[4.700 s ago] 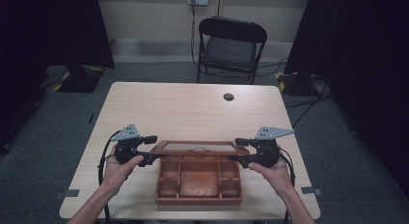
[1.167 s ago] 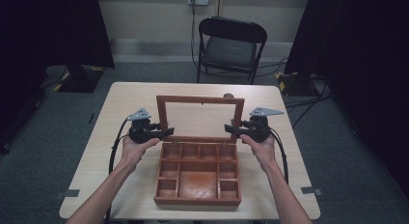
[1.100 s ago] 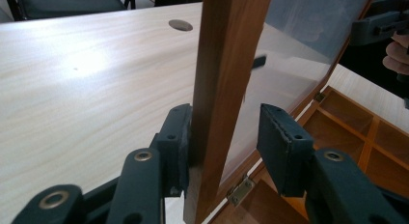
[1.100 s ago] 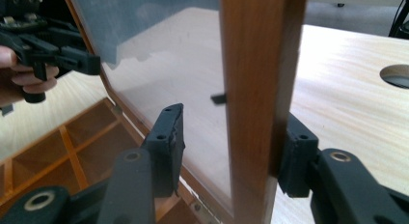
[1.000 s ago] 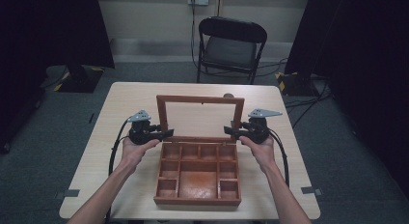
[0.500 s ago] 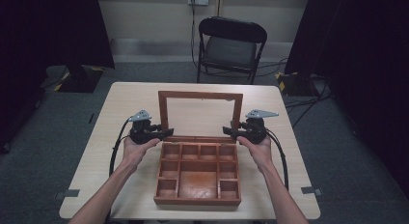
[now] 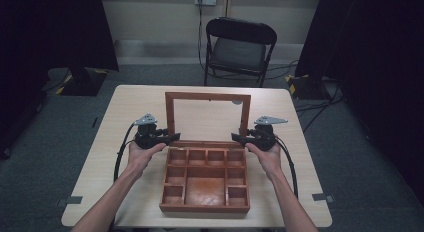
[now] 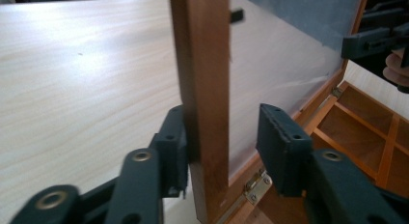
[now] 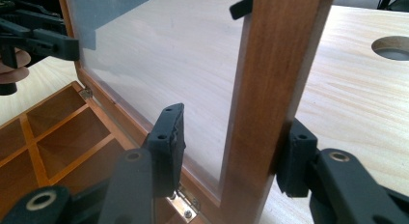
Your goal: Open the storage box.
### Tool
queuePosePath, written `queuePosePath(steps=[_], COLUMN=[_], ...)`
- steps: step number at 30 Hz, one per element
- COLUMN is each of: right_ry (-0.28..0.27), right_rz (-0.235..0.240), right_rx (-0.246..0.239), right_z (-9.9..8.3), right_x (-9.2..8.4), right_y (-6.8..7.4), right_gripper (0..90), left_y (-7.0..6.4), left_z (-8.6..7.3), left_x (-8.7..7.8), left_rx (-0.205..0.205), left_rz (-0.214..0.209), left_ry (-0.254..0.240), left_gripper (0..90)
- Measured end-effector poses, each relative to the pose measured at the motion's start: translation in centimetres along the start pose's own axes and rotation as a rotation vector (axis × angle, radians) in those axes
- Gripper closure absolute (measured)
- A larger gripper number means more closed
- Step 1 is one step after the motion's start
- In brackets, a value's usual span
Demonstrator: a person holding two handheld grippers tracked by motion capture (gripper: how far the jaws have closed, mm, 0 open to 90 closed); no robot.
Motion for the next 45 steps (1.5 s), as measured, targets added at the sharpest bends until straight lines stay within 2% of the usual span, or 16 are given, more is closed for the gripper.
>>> queuePosePath(steps=[13, 19, 22, 34, 38, 39, 41, 45], right_ry=[0.012, 0.003, -0.001, -0.014, -0.022, -0.024, -0.022, -0.007], right_rz=[-0.002, -0.009, 0.000, -0.015, -0.022, -0.020, -0.032, -0.047], right_rx=[0.040, 0.069, 0.088, 0.115, 0.135, 0.142, 0.147, 0.161], right_z=[-0.2, -0.1, -0.2, -0.1, -0.2, -0.2, -0.3, -0.7], right_x=[0.6, 1.2, 1.3, 2.3, 2.6, 2.7, 2.9, 3.3], right_y=[-0.8, -1.1, -1.2, -1.6, -1.9, -2.0, -2.1, -2.5], right_gripper=[49.6, 46.9, 46.3, 41.2, 39.6, 39.0, 37.0, 33.8], left_y=[0.8, 1.2, 1.3, 1.6, 1.8, 1.9, 1.9, 2.1], left_z=[-0.6, -0.7, -0.8, -1.0, -1.2, -1.3, -1.5, -1.9], left_x=[0.5, 0.8, 0.9, 1.2, 1.4, 1.4, 1.6, 1.7], left_rx=[-0.021, -0.055, -0.072, -0.085, -0.112, -0.105, -0.098, -0.123], left_rz=[0.017, 0.006, -0.003, -0.003, -0.008, -0.002, 0.004, 0.004], left_ry=[0.016, 0.011, 0.009, 0.027, 0.030, 0.039, 0.054, 0.061], left_gripper=[55.9, 58.2, 57.7, 54.4, 53.3, 52.6, 50.2, 47.5])
Point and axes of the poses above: each handheld gripper's, and its own axes: x roughly forward along the jaws, z roughly out of its top, y roughly to its left, the point moved 9 cm from there along x, roughly forward along the jaws, and after that the axes turned 9 degrees about x, right-handed, at the moved point
